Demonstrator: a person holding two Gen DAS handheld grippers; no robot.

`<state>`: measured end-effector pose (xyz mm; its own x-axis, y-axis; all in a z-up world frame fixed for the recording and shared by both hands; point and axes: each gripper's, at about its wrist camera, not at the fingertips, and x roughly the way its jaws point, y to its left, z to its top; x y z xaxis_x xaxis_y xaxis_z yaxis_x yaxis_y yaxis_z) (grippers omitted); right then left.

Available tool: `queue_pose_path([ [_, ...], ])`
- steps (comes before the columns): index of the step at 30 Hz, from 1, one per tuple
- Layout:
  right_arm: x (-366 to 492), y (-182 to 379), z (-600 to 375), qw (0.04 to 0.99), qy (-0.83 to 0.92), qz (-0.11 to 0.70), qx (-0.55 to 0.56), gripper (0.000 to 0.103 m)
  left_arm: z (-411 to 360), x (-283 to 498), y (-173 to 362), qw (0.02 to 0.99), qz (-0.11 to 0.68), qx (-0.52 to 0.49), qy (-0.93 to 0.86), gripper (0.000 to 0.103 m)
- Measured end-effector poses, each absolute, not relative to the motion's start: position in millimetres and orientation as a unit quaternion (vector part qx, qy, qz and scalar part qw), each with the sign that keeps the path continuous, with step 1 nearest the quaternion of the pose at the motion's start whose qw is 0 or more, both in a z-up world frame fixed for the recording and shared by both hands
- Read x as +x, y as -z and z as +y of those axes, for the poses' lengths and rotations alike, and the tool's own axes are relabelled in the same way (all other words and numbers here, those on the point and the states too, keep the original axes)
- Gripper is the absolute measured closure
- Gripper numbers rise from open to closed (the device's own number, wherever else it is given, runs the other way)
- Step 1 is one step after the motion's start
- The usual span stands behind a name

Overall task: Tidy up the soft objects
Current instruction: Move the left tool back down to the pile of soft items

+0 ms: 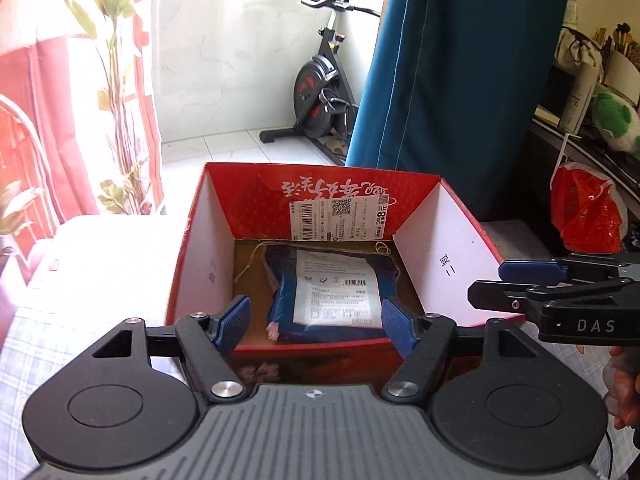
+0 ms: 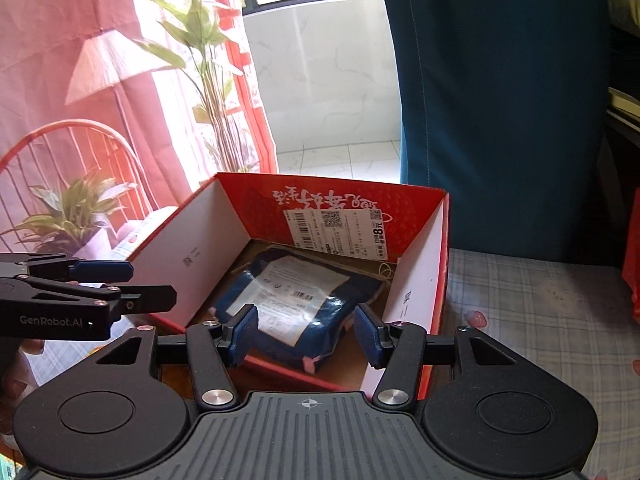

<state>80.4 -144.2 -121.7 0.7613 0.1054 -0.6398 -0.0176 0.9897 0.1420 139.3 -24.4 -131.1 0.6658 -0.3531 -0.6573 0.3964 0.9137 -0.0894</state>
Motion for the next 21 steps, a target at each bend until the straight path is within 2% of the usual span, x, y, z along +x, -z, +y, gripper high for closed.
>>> queue_pose_path([
  [11,5,122,-104,0.945,-0.056,0.314,0.07,0.053,8,67,128,0.922,0.339,0.023,0.185,0.029],
  [21,-48,158,-72,0.93,-0.053,0.353,0.083,0.054,37,20,159,0.92,0.36,0.025,0.153,0.029],
])
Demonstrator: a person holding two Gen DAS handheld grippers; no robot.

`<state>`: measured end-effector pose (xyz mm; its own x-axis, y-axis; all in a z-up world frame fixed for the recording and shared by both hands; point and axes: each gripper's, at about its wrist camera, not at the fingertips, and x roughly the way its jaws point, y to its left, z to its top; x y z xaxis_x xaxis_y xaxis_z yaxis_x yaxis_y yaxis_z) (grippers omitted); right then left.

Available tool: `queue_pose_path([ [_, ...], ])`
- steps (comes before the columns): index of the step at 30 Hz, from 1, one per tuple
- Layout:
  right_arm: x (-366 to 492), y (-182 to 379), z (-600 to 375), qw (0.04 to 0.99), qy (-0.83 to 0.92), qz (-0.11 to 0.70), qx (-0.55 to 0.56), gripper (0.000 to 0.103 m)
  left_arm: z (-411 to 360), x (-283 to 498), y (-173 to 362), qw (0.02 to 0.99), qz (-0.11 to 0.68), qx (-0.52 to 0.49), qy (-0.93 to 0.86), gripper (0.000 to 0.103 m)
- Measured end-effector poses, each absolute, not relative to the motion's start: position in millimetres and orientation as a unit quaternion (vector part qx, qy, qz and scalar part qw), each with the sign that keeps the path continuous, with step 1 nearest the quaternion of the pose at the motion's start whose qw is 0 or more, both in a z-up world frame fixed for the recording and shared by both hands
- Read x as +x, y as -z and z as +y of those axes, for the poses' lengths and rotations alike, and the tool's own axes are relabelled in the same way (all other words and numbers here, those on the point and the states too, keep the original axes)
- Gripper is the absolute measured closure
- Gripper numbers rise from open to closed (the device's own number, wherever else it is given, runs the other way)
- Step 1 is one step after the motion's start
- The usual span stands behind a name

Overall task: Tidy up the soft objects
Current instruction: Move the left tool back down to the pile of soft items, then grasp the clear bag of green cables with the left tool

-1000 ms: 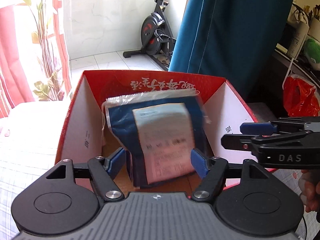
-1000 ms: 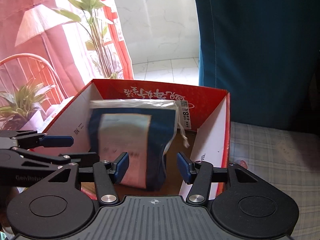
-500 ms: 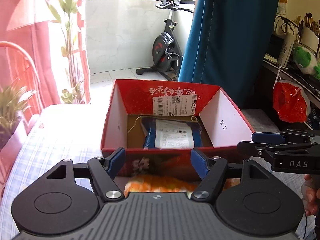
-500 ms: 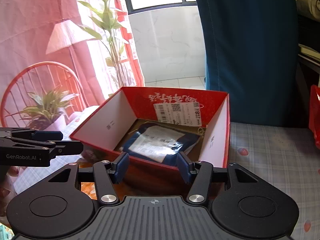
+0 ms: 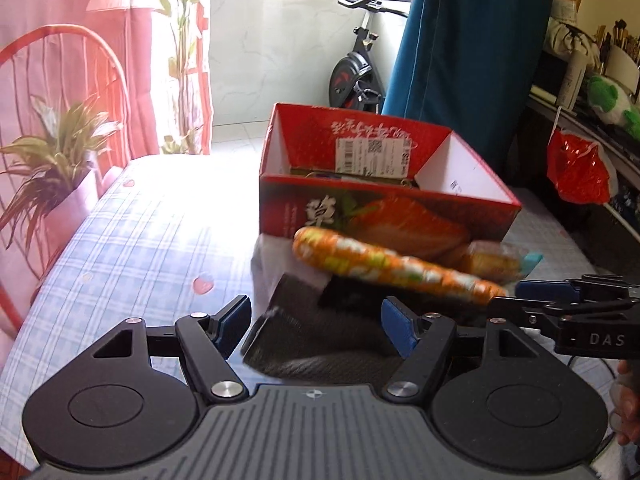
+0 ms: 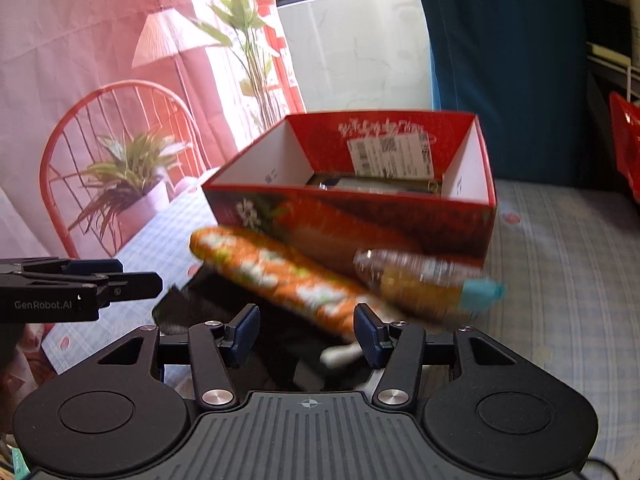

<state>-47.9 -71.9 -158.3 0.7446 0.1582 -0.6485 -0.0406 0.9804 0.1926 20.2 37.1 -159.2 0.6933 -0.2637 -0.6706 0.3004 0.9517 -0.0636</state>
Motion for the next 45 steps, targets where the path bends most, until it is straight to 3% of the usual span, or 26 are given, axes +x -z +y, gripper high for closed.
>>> queue_pose_path([
  [23,-62,224,-65,0.89,-0.05,0.44,0.104,0.056,47,12,245,0.883,0.449,0.023,0.138,0.031],
  [29,-55,240,-62,0.878,-0.058,0.462,0.11,0.057,51,14,257,0.874,0.458,0.001,0.162,0.04],
  [45,-47,252,-54,0.876,-0.078,0.465,0.103,0.052,49,22,268,0.873,0.452,-0.02,0.183,0.038],
])
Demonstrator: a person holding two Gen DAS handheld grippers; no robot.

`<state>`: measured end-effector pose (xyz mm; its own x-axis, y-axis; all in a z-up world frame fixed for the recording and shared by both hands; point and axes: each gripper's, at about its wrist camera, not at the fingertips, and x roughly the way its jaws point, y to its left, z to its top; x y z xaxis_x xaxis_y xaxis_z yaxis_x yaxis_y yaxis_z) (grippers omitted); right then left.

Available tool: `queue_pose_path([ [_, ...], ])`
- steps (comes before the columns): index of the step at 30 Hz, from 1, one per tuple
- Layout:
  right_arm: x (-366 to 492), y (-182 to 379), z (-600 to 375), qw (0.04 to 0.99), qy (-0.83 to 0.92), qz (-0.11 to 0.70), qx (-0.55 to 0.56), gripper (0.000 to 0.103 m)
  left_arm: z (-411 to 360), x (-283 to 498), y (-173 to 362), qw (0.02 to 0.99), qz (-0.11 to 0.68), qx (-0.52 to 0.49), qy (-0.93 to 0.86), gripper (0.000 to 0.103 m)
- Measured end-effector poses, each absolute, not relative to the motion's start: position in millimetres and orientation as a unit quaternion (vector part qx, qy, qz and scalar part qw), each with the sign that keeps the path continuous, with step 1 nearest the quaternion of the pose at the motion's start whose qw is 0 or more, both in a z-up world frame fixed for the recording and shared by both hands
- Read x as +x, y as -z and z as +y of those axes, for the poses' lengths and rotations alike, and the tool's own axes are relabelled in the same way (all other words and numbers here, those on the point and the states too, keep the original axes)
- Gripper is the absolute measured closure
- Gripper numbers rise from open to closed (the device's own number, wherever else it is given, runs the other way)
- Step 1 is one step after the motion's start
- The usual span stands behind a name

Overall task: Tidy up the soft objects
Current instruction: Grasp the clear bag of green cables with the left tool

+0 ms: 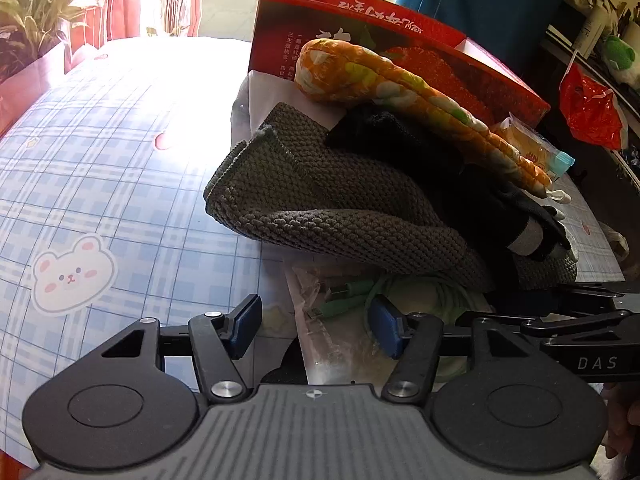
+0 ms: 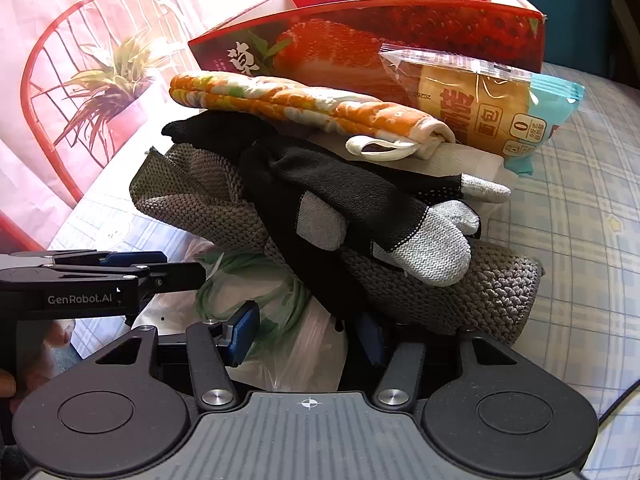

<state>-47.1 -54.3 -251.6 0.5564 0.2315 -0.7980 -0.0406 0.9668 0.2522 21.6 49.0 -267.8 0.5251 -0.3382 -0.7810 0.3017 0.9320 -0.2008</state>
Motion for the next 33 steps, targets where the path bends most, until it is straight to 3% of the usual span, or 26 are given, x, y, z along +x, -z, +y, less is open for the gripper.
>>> queue_pose_path([
  [4,-48,252,-54,0.878,-0.079,0.462,0.1,0.052,48,19,274,0.886,0.442,0.011,0.139,0.006],
  [9,-49,252,-55,0.878,-0.08,0.46,0.101,0.052,53,21,275,0.884,0.444,0.01,0.148,0.007],
  [12,-50,252,-54,0.879,-0.078,0.459,0.102,0.052,57,23,273,0.882,0.447,0.002,0.149,0.011],
  [17,-51,250,-59,0.878,-0.077,0.459,0.116,0.055,70,23,264,0.871,0.461,-0.021,0.17,0.039],
  [20,-52,246,-55,0.878,-0.09,0.457,0.113,0.058,69,21,256,0.869,0.459,-0.016,0.185,0.045],
  [33,-54,244,-50,0.868,-0.098,0.474,0.115,0.058,70,17,262,0.855,0.477,-0.04,0.2,0.047],
])
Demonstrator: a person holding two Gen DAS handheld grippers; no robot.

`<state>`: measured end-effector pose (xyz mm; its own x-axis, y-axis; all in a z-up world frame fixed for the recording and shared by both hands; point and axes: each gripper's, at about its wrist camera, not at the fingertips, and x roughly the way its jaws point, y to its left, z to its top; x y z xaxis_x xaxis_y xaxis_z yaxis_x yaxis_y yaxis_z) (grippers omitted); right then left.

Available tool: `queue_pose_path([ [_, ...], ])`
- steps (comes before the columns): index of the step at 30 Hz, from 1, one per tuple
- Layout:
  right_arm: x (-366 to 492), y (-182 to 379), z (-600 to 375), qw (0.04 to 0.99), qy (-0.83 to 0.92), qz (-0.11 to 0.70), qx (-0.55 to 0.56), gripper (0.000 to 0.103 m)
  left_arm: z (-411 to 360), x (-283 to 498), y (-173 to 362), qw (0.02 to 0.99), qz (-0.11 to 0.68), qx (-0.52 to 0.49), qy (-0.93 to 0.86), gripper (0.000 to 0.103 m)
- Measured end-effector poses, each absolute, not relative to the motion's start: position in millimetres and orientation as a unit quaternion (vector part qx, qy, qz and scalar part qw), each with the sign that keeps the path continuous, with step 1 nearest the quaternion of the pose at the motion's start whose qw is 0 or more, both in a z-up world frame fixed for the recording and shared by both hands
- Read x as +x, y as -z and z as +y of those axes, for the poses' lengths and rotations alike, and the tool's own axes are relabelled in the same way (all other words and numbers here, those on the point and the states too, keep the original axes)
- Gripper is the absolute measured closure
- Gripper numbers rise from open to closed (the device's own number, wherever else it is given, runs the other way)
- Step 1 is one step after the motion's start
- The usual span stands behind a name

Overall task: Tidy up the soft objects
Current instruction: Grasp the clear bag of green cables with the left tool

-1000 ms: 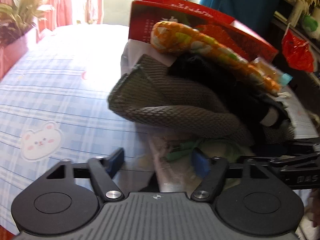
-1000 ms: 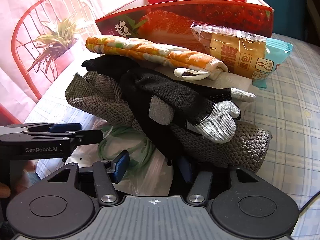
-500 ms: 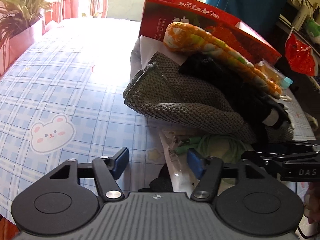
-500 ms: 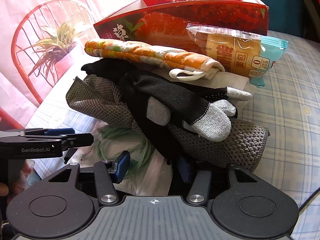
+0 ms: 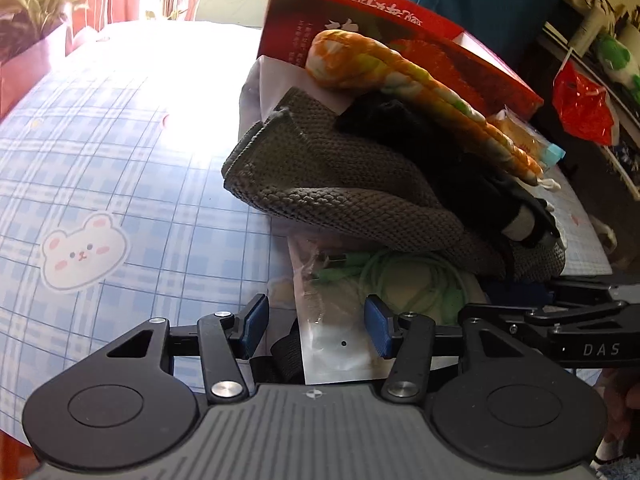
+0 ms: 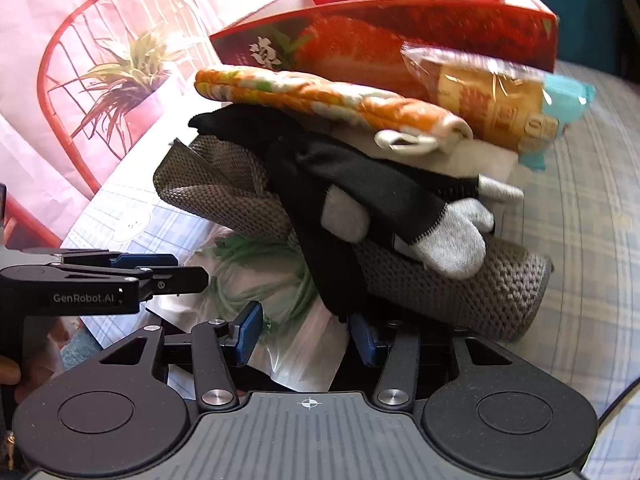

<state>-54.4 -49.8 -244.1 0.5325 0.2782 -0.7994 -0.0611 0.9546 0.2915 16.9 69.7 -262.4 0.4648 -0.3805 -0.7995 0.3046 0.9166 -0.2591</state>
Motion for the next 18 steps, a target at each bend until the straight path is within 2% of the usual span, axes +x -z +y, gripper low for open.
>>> queue_pose_path([
  [9,-52,252,-52,0.862,-0.098,0.479,0.136,0.051,72,34,264,0.853,0.474,-0.052,0.212,0.043],
  [18,-42,248,-38,0.863,-0.112,0.479,0.116,0.053,51,38,265,0.843,0.48,-0.055,0.237,0.042],
])
